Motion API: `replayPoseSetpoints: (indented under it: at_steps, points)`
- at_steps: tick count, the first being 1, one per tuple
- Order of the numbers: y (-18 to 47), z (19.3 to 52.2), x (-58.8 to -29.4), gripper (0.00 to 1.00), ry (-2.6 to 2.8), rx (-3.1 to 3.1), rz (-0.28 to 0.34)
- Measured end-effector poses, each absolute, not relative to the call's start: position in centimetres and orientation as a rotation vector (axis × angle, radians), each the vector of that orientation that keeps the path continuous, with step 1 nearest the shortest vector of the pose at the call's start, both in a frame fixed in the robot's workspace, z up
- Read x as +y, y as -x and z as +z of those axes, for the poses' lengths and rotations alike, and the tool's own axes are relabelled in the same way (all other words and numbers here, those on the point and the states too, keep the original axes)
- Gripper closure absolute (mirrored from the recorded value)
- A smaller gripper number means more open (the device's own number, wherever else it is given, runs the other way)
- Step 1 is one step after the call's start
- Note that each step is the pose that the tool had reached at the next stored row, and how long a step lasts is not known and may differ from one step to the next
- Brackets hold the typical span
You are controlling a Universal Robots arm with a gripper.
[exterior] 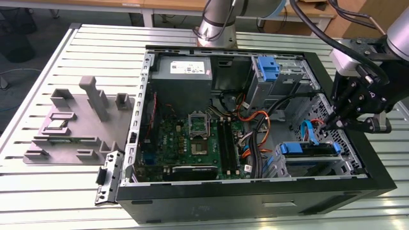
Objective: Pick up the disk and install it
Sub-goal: 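Insert the second disk wire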
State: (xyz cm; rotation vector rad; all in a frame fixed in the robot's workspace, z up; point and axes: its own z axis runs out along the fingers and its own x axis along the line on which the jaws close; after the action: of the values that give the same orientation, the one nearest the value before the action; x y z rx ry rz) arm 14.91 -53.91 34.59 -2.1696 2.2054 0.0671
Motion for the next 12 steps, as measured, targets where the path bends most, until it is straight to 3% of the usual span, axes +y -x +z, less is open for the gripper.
replayPoseSetpoints:
  at_steps: [12]
  points:
    - [-14.65,34.59,-54.69,0.84,2.174,2.209,0.059]
